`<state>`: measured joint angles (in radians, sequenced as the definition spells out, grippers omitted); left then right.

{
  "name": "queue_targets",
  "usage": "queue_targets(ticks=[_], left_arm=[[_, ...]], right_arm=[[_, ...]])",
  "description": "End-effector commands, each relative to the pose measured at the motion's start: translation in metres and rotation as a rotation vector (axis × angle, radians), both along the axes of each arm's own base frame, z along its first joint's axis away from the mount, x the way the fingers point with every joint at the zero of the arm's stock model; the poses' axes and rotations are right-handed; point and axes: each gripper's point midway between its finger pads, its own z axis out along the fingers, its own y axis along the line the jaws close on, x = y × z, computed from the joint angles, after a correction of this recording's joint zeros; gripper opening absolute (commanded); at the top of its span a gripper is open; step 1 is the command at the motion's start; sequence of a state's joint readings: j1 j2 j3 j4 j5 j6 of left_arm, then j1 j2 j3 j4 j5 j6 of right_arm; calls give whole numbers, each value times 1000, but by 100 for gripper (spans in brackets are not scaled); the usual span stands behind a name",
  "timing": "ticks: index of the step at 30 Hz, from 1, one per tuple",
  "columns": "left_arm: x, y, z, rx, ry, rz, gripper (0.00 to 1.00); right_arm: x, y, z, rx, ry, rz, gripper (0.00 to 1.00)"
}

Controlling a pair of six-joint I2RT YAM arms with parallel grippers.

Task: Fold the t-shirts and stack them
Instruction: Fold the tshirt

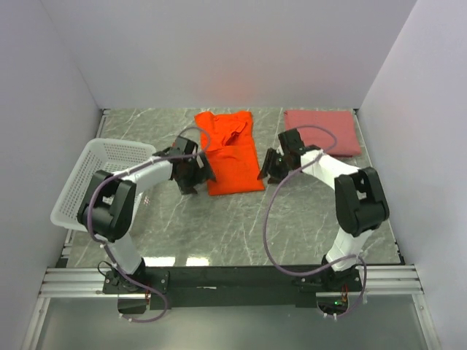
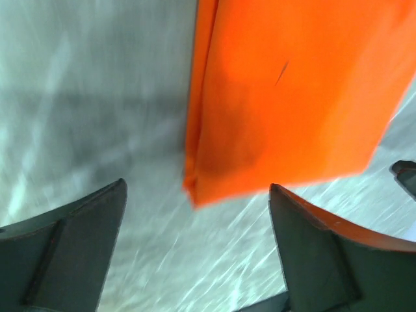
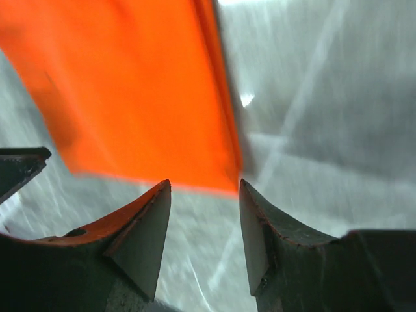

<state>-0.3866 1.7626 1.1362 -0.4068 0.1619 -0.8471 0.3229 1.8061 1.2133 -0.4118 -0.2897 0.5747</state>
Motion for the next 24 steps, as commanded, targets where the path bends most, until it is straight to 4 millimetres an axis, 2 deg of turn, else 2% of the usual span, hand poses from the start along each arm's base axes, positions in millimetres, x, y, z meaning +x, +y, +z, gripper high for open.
queue_targets(ticks=[1, 3, 5, 7, 9, 10, 14, 15, 16, 17, 18, 20, 21, 22, 23, 24], left_arm=[[-30, -19, 1, -54, 3, -37, 93], [-41, -22, -8, -57, 30, -42, 87], [-44, -27, -15, -50, 35, -49, 80], [-43, -25, -25, -30, 57, -36, 68], [-38, -26, -31, -19, 56, -27, 61], [-34, -27, -30, -19, 49, -25, 57], [-25, -23, -36, 23, 43, -1, 40], [-25, -22, -41, 33, 47, -1, 31], [-25, -23, -42, 33, 50, -7, 19], [-24, -24, -43, 32, 51, -9, 1], [-24, -26, -43, 30, 45, -24, 1], [-34, -25, -43, 53, 50, -36, 1], [-37, -24, -33, 63, 24, -41, 1], [-50, -25, -31, 85, 32, -56, 1], [-64, -18, -34, 110, 44, -54, 1], [-72, -20, -19, 84, 15, -58, 1]], right_arm=[[-20, 5, 9, 52, -46, 26, 53], [-28, 6, 0, 58, -22, 33, 51], [-31, 5, -13, 38, 6, 34, 51], [-29, 9, -19, 47, 16, 38, 50], [-22, 13, -19, 58, -2, 40, 49], [-22, 13, -25, 54, 16, 40, 49], [-23, 20, -28, 75, 36, 49, 35], [-27, 22, -28, 80, 33, 57, 21], [-28, 23, -28, 82, 36, 60, 13], [-30, 22, -28, 83, 36, 62, 3], [-36, 21, -30, 83, 46, 64, 0], [-41, 22, -23, 97, 30, 76, 0], [-51, 18, -27, 91, 42, 78, 0], [-56, 17, -16, 95, 16, 82, 0], [-64, 15, -14, 89, 13, 86, 0], [-81, 7, -11, 82, 14, 82, 0]])
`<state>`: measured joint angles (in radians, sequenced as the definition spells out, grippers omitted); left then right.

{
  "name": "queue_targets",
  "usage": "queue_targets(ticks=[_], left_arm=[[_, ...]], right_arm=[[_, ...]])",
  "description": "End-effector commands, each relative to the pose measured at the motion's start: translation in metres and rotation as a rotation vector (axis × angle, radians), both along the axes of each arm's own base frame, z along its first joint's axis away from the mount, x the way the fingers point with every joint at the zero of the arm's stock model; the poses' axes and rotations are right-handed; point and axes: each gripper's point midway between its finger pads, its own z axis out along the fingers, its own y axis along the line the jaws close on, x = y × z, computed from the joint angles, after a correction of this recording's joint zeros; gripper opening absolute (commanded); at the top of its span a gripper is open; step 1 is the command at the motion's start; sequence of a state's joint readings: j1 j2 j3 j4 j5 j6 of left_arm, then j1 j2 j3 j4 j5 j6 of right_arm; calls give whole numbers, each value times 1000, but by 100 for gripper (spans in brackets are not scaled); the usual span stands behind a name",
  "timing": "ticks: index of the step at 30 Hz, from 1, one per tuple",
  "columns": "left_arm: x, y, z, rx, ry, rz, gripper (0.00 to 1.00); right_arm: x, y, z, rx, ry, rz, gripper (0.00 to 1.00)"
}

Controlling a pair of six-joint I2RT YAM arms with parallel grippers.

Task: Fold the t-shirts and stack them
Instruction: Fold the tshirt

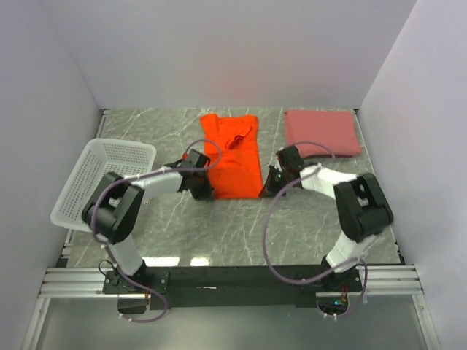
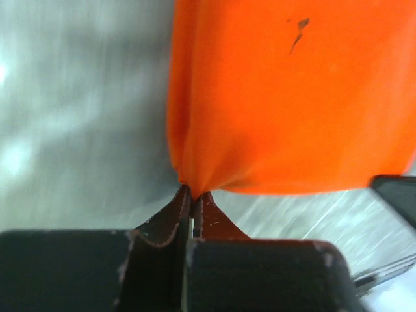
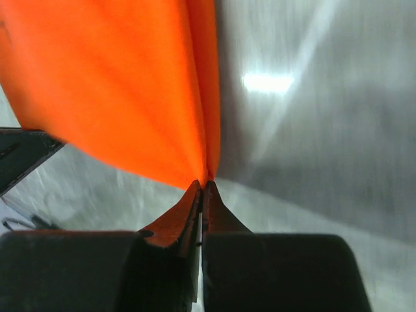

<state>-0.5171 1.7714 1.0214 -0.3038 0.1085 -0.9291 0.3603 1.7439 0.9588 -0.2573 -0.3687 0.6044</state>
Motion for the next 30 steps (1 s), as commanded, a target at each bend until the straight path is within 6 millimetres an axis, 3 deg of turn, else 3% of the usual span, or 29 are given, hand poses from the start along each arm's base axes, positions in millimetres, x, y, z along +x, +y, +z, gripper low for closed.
queue_targets(ticks=[1, 2, 3, 4, 5, 6, 8, 10, 12, 13, 14, 16, 17, 19, 21, 22, 24, 25, 26, 27, 28, 29, 30], left_arm=[[-51, 7, 16, 56, -2, -53, 1], [-68, 10, 14, 56, 20, -67, 1], [-76, 7, 30, 30, -6, -64, 1], [-96, 7, 31, 46, 29, -88, 1], [-104, 6, 46, 18, 6, -83, 1], [-113, 3, 53, 9, 3, -100, 1], [-116, -1, 79, -36, -45, -108, 1], [-105, -5, 106, -56, -115, -108, 1], [-93, -1, 119, -12, -159, -95, 1], [-81, -4, 136, -18, -198, -83, 1], [-75, -3, 134, 13, -191, -85, 1], [-51, -2, 142, 19, -218, -47, 1], [-37, -5, 148, -3, -257, -44, 1], [-8, 0, 154, -22, -279, -2, 1], [25, 5, 172, -49, -346, 49, 1], [36, 4, 167, -38, -346, 42, 1], [63, 10, 180, -38, -388, 80, 1], [74, 11, 170, -15, -373, 73, 1], [84, 17, 169, -4, -373, 87, 1], [100, 16, 167, 8, -377, 95, 1], [109, 18, 166, 21, -383, 95, 1], [120, 23, 162, 29, -382, 108, 1], [133, 25, 170, 27, -404, 120, 1]], right_arm=[[-36, -4, 28, 26, -53, 33, 0], [-47, -5, 31, 36, -54, 43, 0], [-68, -13, 34, 33, -52, 44, 0], [-80, -15, 37, 27, -53, 50, 0], [-92, -20, 37, 18, -50, 56, 0], [-101, -26, 50, 14, -78, 49, 0], [-104, -31, 66, 8, -118, 44, 0], [-104, -33, 86, 19, -166, 45, 0], [-90, -31, 109, 26, -218, 29, 0], [-82, -33, 115, 16, -236, 10, 0], [-69, -31, 134, 25, -278, -6, 0], [-49, -29, 142, 16, -293, -25, 0], [-30, -27, 153, 21, -323, -42, 0], [-10, -24, 162, 31, -338, -58, 0], [22, -19, 174, 38, -364, -73, 0], [40, -16, 194, 53, -410, -79, 0], [66, -13, 188, 42, -391, -83, 0], [83, -10, 205, 55, -436, -88, 0], [96, -8, 189, 36, -390, -87, 0], [107, -8, 187, 29, -391, -86, 0], [121, -4, 199, 36, -425, -87, 0], [137, -3, 181, 25, -396, -94, 0], [147, -1, 176, 32, -389, -93, 0]])
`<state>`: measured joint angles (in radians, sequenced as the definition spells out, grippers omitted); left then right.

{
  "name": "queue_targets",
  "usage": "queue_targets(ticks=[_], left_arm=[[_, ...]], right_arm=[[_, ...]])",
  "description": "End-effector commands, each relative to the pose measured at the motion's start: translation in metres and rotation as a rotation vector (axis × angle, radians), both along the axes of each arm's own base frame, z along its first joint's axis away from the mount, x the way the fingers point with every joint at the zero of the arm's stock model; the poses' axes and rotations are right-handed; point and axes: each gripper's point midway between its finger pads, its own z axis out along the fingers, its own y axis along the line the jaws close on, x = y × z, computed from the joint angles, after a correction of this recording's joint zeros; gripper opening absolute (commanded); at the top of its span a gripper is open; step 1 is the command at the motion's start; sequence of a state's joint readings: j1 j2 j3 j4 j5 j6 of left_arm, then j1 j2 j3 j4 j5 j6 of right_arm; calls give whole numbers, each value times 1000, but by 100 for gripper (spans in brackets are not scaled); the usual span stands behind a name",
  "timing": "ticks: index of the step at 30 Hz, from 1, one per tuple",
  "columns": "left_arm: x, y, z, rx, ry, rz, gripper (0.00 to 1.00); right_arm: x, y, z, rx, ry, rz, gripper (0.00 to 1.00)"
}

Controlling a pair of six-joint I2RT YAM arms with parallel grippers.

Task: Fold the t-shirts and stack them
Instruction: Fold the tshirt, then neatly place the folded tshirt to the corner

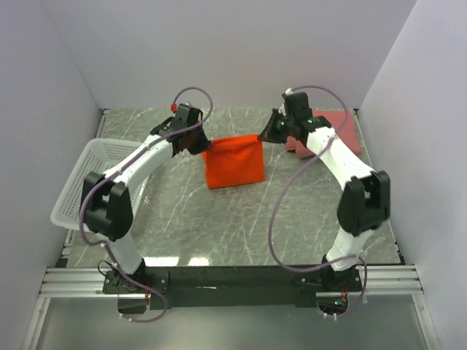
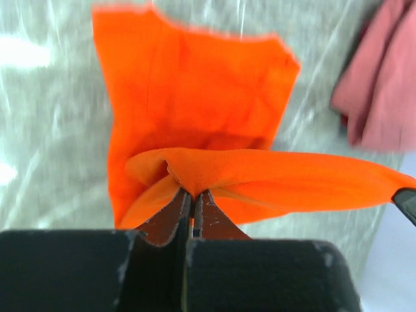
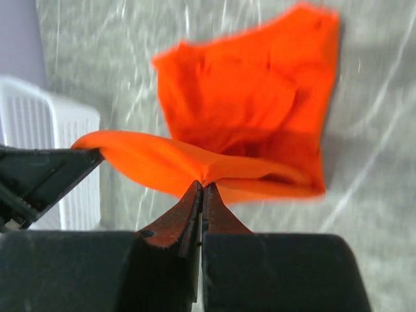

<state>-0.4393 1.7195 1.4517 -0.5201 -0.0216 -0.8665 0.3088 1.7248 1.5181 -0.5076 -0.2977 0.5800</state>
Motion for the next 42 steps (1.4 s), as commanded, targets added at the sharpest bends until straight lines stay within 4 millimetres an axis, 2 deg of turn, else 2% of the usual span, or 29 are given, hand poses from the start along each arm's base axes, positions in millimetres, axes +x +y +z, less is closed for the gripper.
queue_targets(ticks=[1, 2, 3, 5, 6, 7, 8, 9, 10, 11, 12, 13, 14, 15, 16, 17, 18, 19, 22, 23, 24, 25, 26, 27, 29, 30, 33, 38, 42], left_arm=[[45, 13, 3, 45, -53, 28, 1], [57, 22, 1, 46, -53, 49, 1], [69, 23, 4, 40, -72, 57, 1], [92, 25, -15, 43, -76, 45, 1], [104, 22, -11, 36, -106, 33, 2], [113, 23, -35, 51, -68, 34, 2], [123, 22, -29, 38, -70, 23, 6], [127, 24, -37, 43, -46, 30, 12], [130, 25, -55, 53, -7, 30, 26], [132, 26, -57, 53, -2, 27, 45], [134, 27, -56, 55, -11, 31, 85], [135, 27, -51, 56, -26, 28, 99], [135, 27, -48, 54, -36, 32, 99], [133, 28, -37, 45, -58, 35, 100], [131, 28, -32, 41, -70, 35, 99], [125, 32, -23, 39, -89, 42, 99], [123, 32, -30, 43, -76, 42, 99], [117, 35, -15, 40, -100, 45, 99], [94, 53, -6, 84, -89, 94, 100], [81, 59, -18, 102, -58, 101, 99], [72, 64, -2, 95, -82, 117, 99], [64, 68, -2, 100, -81, 128, 99], [48, 75, -17, 118, -43, 139, 100], [39, 79, -4, 104, -68, 151, 100], [17, 88, -18, 125, -22, 169, 99], [9, 91, -11, 114, -30, 182, 99], [-14, 100, -24, 134, 15, 204, 99], [-39, 108, -29, 128, 43, 224, 99], [-48, 113, -24, 126, 32, 239, 100]], right_arm=[[57, 0, -5, -5, -46, -18, 0], [69, 2, -8, -2, -54, -17, 0], [79, 3, -13, -11, -52, -11, 0], [108, 4, -26, -34, -60, -27, 0], [117, 3, -32, -49, -63, -36, 0], [131, 5, -39, -49, -67, -32, 4], [136, 7, -44, -57, -65, -17, 25], [141, 8, -48, -57, -65, -6, 37], [149, 13, -47, -48, -78, 16, 45], [148, 14, -49, -52, -69, 26, 50], [150, 13, -49, -62, -78, 41, 56], [148, 12, -48, -70, -79, 42, 59], [146, 11, -46, -70, -86, 44, 60], [135, 9, -66, -87, -44, 53, 61], [129, 7, -56, -89, -61, 50, 61], [124, 8, -58, -98, -70, 57, 63], [118, 7, -62, -115, -67, 64, 63], [106, 4, -72, -140, -44, 68, 66], [89, 1, -93, -249, 5, 84, 68], [85, -8, -99, -308, 23, 64, 68], [83, -7, -103, -331, 30, 69, 70], [82, -8, -109, -347, 41, 67, 71], [81, -7, -113, -351, 51, 76, 71], [80, -5, -117, -345, 59, 94, 71], [81, -2, -125, -355, 80, 104, 72], [81, -1, -128, -361, 84, 114, 72], [83, 11, -136, -357, 91, 145, 72], [77, 15, -155, -390, 144, 150, 72], [69, 14, -164, -440, 174, 136, 65]])
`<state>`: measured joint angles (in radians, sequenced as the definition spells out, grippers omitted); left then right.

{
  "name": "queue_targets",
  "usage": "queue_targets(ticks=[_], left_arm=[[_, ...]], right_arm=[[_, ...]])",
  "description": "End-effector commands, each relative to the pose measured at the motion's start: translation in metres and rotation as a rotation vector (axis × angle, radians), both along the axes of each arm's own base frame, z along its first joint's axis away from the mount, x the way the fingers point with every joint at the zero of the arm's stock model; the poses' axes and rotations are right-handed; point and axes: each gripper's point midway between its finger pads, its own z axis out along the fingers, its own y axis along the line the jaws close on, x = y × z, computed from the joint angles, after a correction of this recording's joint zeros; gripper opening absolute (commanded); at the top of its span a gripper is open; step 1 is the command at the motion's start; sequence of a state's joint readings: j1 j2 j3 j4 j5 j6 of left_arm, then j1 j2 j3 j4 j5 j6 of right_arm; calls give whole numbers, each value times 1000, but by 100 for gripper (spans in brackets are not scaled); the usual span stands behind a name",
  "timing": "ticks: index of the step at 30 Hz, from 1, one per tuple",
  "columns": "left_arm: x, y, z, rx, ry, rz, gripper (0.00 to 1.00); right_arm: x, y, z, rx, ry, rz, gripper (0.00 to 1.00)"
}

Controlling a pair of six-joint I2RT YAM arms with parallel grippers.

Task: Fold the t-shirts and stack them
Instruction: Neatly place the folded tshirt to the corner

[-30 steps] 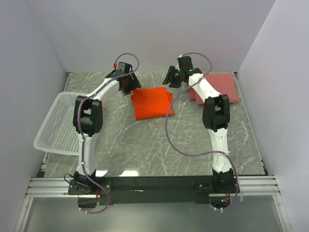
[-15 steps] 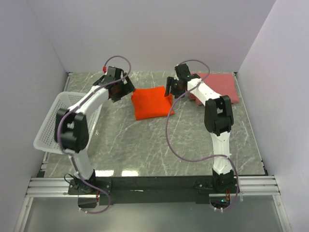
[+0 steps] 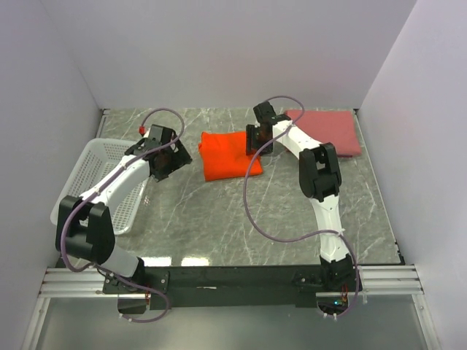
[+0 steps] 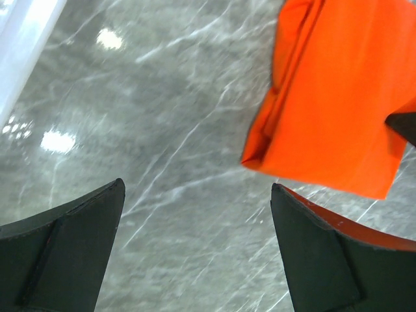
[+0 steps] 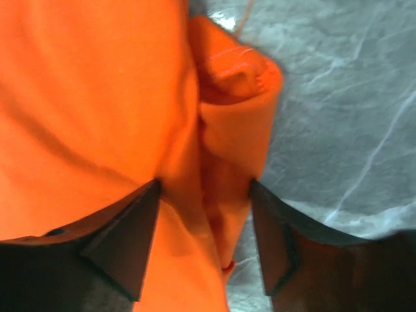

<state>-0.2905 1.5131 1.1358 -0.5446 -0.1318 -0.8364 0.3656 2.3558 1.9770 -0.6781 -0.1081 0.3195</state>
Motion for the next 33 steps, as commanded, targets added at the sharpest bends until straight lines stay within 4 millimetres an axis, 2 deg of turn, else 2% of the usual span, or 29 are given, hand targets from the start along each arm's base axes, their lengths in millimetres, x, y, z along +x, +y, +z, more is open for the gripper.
queue_targets(ticks=[1, 3, 4, 5, 7, 9, 11, 13, 17, 18, 20, 24, 26, 27, 33], left_arm=[[-3, 7, 23, -6, -64, 41, 99], [-4, 9, 29, -3, -79, 44, 99], [-4, 11, 32, 2, -87, 50, 99], [-4, 14, 33, 12, -93, 61, 99], [-6, 19, 39, 18, -112, 67, 99], [-7, 23, 45, 22, -128, 70, 99], [-8, 27, 50, 32, -137, 79, 99], [-10, 29, 53, 37, -147, 82, 99], [-11, 39, 61, 62, -165, 112, 99], [-12, 40, 63, 63, -171, 114, 100], [-12, 39, 65, 54, -181, 110, 99], [-12, 36, 75, 36, -215, 94, 99], [-13, 37, 77, 35, -224, 96, 99], [-13, 38, 79, 35, -230, 97, 99], [-16, 42, 88, 32, -260, 103, 99]], right_arm=[[-5, 5, 6, -59, -6, 6, 63], [-11, 12, 3, -65, -5, 39, 46], [-11, 14, 7, -65, -18, 43, 34], [-8, 14, 9, -69, -38, 43, 12], [-1, 5, 17, -109, -82, 22, 0], [9, -11, 29, -203, -142, 10, 0], [18, -25, 49, -280, -216, 18, 0], [26, -48, 77, -391, -298, -18, 0], [29, -84, 123, -561, -408, -51, 0], [24, -92, 135, -593, -431, -49, 0], [24, -109, 150, -654, -460, -52, 0], [16, -137, 188, -718, -514, -81, 0], [12, -147, 197, -739, -509, -88, 0], [12, -150, 209, -736, -525, -99, 0], [14, -182, 240, -753, -528, -136, 0]])
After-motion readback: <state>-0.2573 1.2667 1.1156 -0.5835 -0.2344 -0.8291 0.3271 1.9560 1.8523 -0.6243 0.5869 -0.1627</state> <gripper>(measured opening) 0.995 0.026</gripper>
